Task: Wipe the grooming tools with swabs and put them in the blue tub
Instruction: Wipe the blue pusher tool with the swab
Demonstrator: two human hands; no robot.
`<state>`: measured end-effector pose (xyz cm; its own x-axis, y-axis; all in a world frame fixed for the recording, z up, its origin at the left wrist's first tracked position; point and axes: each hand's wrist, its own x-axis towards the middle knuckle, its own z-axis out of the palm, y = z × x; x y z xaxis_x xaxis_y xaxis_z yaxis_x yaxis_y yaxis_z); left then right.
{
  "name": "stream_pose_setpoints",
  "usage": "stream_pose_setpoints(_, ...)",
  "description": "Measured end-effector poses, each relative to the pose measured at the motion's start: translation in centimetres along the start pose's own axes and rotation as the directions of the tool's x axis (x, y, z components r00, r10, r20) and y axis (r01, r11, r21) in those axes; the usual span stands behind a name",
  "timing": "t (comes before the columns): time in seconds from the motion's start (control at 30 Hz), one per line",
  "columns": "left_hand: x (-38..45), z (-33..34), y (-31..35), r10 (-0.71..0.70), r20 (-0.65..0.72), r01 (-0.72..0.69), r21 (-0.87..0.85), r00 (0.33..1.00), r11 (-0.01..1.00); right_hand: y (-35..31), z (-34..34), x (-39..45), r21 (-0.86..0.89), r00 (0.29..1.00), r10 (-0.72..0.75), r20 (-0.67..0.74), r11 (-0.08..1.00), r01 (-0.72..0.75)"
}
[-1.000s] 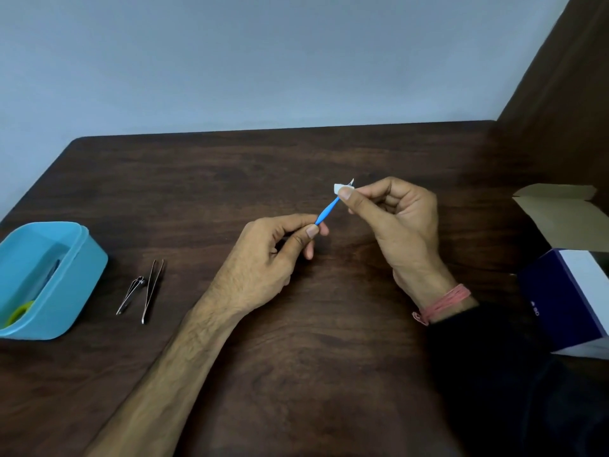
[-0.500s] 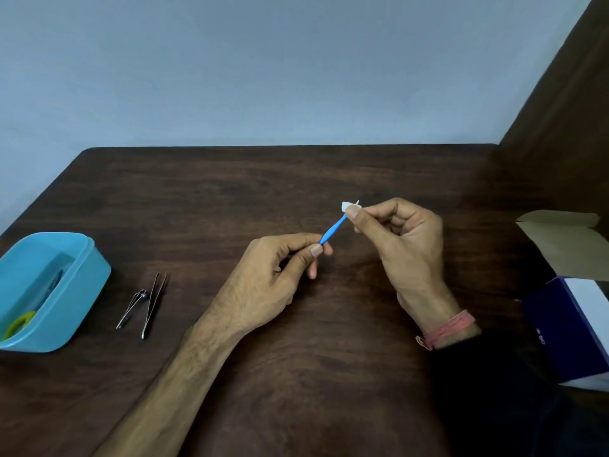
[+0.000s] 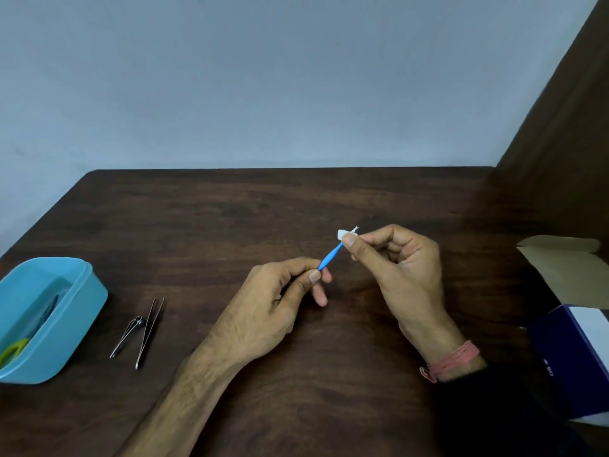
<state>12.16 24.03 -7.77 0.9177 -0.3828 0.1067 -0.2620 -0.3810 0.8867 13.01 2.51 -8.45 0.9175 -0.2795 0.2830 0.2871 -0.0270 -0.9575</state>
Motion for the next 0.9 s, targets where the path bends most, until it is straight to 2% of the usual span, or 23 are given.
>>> stream_pose_setpoints(0.07, 0.0, 0.02, 0.06, -0.006, 0.0, 0.006, -0.011, 1.0, 1.0, 0.09, 0.15, -0.16, 0.0, 0.999, 0.006, 0.039, 1.0, -0.006)
stream_pose_setpoints(0.2, 0.03, -0.06, 0.05, 0.001, -0.004, -0.001, -0.009, 1.0, 1.0, 0.01, 0.17, 0.07, 0.028, 1.0, 0.01, 0.004, 1.0, -0.01)
stream_pose_setpoints(0.33, 0.08, -0.06, -0.14, 0.018, -0.022, -0.017, 0.03, 1.0, 0.999, -0.14, 0.43, -0.17, -0.008, 0.999, 0.006, 0.048, 1.0, -0.006)
stream_pose_setpoints(0.43, 0.13, 0.09, -0.19, 0.009, -0.03, -0.008, 0.048, 1.0, 0.999, -0.05, 0.15, 0.04, 0.017, 1.0, 0.01, -0.011, 1.0, -0.009)
stream_pose_setpoints(0.53, 0.12, 0.23, -0.11, -0.003, -0.036, 0.004, 0.036, 0.999, 0.999, 0.08, 0.12, 0.03, -0.028, 0.999, 0.02, 0.045, 0.999, -0.019)
stream_pose_setpoints(0.7, 0.13, 0.07, 0.08, -0.02, -0.045, 0.021, 0.025, 0.999, 0.999, -0.14, 0.12, 0.06, -0.048, 1.0, -0.013, 0.01, 0.999, 0.014)
stream_pose_setpoints(0.83, 0.22, -0.1, -0.1, -0.025, -0.063, 0.027, 0.02, 0.998, 0.999, -0.07, 0.42, -0.08, -0.069, 0.997, -0.025, 0.074, 0.997, 0.03)
stream_pose_setpoints(0.9, 0.32, -0.1, -0.16, -0.027, -0.072, 0.028, 0.014, 0.997, 0.999, -0.09, 0.3, 0.08, -0.051, 0.998, -0.041, 0.04, 0.998, 0.043)
